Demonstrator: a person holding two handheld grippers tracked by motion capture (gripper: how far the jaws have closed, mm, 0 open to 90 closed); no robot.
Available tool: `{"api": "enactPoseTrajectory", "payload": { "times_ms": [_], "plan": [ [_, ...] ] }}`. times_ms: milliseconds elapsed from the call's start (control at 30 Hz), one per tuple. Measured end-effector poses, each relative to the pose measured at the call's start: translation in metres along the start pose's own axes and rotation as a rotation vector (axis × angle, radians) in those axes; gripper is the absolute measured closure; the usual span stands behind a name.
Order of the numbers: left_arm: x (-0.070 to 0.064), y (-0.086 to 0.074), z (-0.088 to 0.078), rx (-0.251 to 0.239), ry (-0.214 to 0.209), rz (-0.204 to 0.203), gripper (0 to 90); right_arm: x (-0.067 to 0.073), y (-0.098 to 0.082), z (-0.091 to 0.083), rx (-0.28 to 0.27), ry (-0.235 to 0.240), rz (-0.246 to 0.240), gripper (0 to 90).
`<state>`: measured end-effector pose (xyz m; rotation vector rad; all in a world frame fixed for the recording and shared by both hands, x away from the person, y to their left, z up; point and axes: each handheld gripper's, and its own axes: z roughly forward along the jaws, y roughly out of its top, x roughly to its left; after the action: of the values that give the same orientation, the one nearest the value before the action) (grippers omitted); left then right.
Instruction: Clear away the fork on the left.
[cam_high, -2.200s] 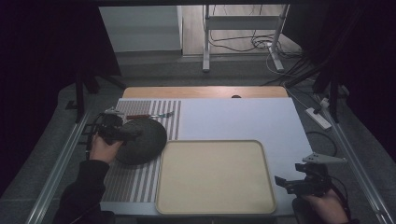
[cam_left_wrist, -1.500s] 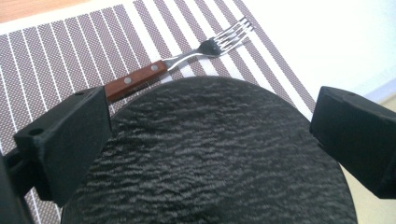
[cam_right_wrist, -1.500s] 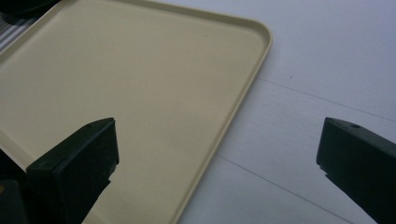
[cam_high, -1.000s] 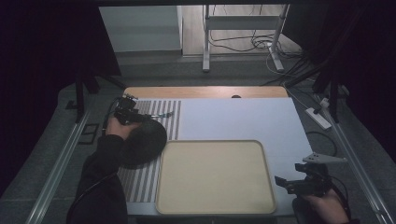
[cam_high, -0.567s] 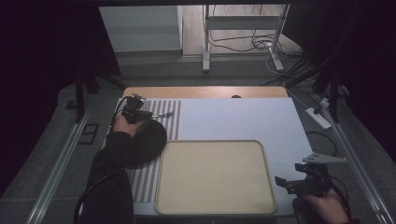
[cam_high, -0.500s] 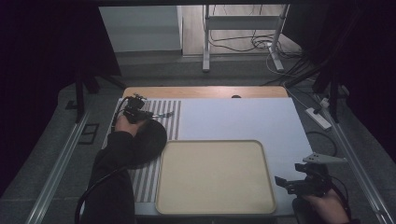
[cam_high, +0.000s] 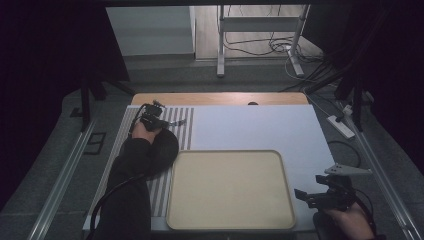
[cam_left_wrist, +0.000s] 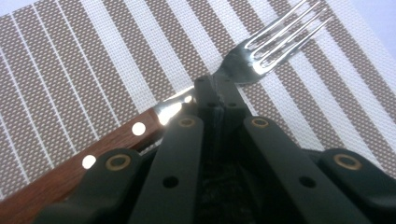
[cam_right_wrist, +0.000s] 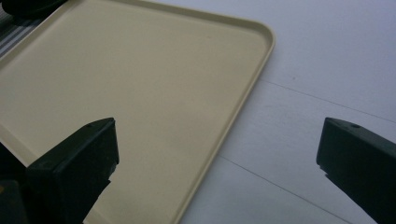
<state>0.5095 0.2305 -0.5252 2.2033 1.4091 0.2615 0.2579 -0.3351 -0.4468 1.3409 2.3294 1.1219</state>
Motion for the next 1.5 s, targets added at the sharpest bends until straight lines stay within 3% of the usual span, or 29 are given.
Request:
{"api": "enactPoseTrajectory", "payload": {
  "times_ms": [167,367,467,567,667,767,900,1000,1100,1267,1433,1500],
  "plan": [
    [-0.001,0.006,0.005,-0.005,0.032,0.009,89.1,0.000,0.000,0.000,0.000,0.002,-0.001,0.0],
    [0.003,0.009,-0.003,-0.021,0.018,0.022,85.5,0.000,0.000,0.000,-0.002,0.004,0.003,0.0],
    [0.009,0.009,-0.013,-0.029,0.021,0.032,70.4,0.000,0.000,0.000,-0.001,0.005,0.001,0.0],
    [0.017,0.009,-0.019,-0.032,0.017,0.014,51.8,0.000,0.000,0.000,-0.004,0.005,-0.004,0.0],
    [0.024,0.009,-0.019,-0.008,0.015,0.003,34.7,0.000,0.000,0.000,0.000,0.004,-0.005,0.0],
    [0.029,0.008,-0.016,0.024,0.044,0.004,14.0,0.000,0.000,0.000,0.001,0.005,-0.004,0.0],
    [0.037,0.008,-0.009,0.047,0.047,-0.033,1.8,0.000,0.000,0.000,0.001,0.007,-0.004,0.0],
    [0.039,0.009,-0.001,0.081,0.042,-0.017,4.3,0.000,0.000,0.000,0.000,0.009,-0.005,0.0],
    [0.039,0.009,0.004,0.112,0.043,0.022,15.5,0.000,0.000,0.000,-0.003,0.016,-0.004,0.0],
    [0.041,0.008,0.002,0.087,0.024,0.052,27.7,0.000,0.000,0.000,-0.003,0.016,-0.004,0.0],
    [0.044,0.002,-0.005,0.083,-0.006,0.102,52.0,0.000,0.000,0.000,0.000,0.015,-0.008,0.0],
    [0.046,0.000,-0.007,0.076,-0.022,0.120,55.9,0.000,0.000,0.000,0.000,0.015,-0.008,0.0]
  ]
}}
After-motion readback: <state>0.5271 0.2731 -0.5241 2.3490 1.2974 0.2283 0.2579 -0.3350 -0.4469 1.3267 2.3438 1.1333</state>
